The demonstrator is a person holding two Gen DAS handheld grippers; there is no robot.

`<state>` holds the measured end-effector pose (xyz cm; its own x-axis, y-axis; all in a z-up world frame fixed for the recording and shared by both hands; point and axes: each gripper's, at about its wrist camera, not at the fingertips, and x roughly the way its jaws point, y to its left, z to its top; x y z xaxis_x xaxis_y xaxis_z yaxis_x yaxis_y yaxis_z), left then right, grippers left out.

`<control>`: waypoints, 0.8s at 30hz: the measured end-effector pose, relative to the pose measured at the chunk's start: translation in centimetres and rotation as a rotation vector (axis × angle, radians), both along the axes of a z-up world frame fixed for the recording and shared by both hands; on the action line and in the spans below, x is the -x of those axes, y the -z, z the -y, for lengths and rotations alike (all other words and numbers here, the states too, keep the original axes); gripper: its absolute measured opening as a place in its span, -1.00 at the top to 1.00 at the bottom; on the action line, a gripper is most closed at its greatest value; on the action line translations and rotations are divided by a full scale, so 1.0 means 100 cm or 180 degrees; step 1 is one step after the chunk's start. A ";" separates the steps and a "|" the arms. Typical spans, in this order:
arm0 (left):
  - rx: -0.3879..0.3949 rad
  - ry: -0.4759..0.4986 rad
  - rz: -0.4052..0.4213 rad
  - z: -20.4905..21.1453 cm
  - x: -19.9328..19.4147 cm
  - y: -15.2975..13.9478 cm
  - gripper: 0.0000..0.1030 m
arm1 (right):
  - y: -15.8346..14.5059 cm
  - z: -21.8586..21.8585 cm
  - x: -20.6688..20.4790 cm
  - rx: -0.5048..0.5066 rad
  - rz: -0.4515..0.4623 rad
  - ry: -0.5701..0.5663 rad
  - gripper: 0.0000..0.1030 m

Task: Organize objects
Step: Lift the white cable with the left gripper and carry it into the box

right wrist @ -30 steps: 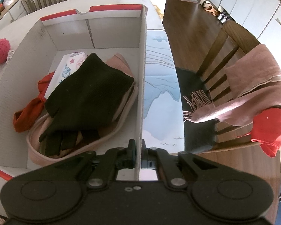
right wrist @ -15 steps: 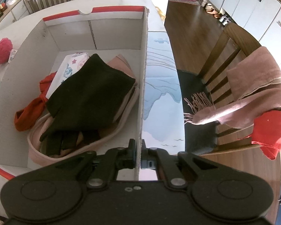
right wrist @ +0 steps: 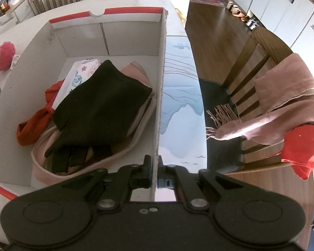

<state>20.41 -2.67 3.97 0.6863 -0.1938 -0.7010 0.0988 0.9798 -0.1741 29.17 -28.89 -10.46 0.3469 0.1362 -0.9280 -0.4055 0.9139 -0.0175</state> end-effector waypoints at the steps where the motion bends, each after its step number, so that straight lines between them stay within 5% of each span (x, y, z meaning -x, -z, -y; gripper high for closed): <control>1: -0.0019 0.0048 -0.0004 0.008 -0.004 0.001 0.90 | 0.000 0.000 0.000 -0.0001 0.0000 -0.0005 0.96; 24: -0.0094 0.1068 -0.0462 0.134 -0.050 0.067 0.90 | 0.000 0.002 -0.001 -0.0035 -0.0002 -0.0057 0.96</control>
